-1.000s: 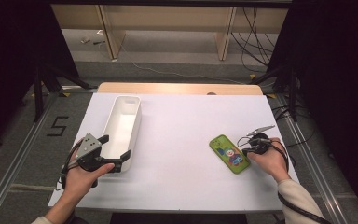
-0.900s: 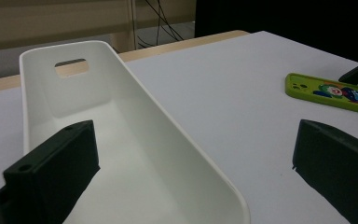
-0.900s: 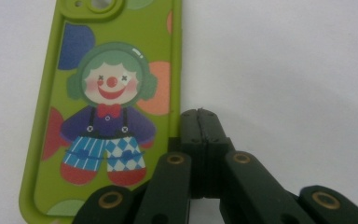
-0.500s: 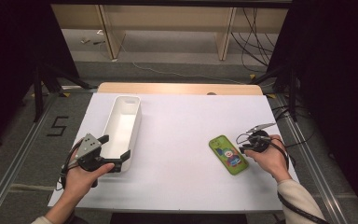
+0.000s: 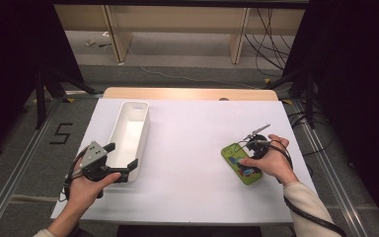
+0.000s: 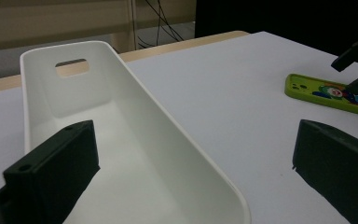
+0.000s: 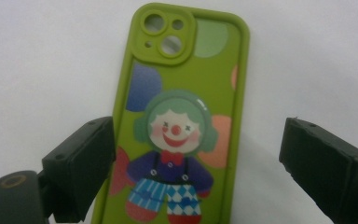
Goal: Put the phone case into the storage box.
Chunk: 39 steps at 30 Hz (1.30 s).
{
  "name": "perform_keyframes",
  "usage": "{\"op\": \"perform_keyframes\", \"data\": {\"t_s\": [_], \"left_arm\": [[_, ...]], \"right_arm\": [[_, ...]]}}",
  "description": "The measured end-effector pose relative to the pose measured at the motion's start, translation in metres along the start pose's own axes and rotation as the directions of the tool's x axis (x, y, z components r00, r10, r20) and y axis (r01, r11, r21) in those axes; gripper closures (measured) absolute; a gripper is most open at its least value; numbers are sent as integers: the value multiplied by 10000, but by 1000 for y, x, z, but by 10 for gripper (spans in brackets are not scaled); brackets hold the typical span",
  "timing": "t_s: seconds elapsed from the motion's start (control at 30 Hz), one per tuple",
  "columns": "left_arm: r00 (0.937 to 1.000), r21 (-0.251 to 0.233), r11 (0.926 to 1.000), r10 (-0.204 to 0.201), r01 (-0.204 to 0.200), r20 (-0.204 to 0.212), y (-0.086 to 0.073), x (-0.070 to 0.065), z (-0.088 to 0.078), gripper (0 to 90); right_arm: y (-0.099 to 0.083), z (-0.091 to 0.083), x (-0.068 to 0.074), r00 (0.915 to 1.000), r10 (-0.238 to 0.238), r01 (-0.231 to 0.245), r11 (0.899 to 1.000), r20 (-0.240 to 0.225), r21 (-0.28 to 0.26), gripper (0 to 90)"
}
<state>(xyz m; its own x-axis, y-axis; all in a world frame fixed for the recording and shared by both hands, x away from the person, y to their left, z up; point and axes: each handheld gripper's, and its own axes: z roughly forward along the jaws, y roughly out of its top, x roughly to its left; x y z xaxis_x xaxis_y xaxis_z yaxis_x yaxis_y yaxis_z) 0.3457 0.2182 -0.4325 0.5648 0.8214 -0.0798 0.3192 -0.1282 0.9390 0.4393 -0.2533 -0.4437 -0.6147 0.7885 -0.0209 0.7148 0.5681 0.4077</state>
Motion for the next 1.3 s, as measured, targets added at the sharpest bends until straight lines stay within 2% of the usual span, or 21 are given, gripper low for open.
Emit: {"op": "perform_keyframes", "data": {"t_s": [0.33,0.5,0.6,0.93,1.3], "left_arm": [[10000,8,10000,-7,7,-9,0,0,0,0],[10000,4,10000,2,-2,-1,0,0,0,0],[10000,-1,10000,-4,4,3,0,0,0,0],[10000,-2,10000,-4,4,6,0,0,0,0],[10000,-8,10000,-14,14,23,0,0,0,0]], "right_arm": [[7,6,6,10000,9,-5,9978,-67,661,106],[9,9,8,10000,-65,67,9966,-21,823,95],[10,11,11,9999,-163,166,9927,-29,1198,93],[13,13,13,9998,-153,126,9834,138,1813,84],[15,18,15,9995,-217,166,9757,211,2187,85]]}}
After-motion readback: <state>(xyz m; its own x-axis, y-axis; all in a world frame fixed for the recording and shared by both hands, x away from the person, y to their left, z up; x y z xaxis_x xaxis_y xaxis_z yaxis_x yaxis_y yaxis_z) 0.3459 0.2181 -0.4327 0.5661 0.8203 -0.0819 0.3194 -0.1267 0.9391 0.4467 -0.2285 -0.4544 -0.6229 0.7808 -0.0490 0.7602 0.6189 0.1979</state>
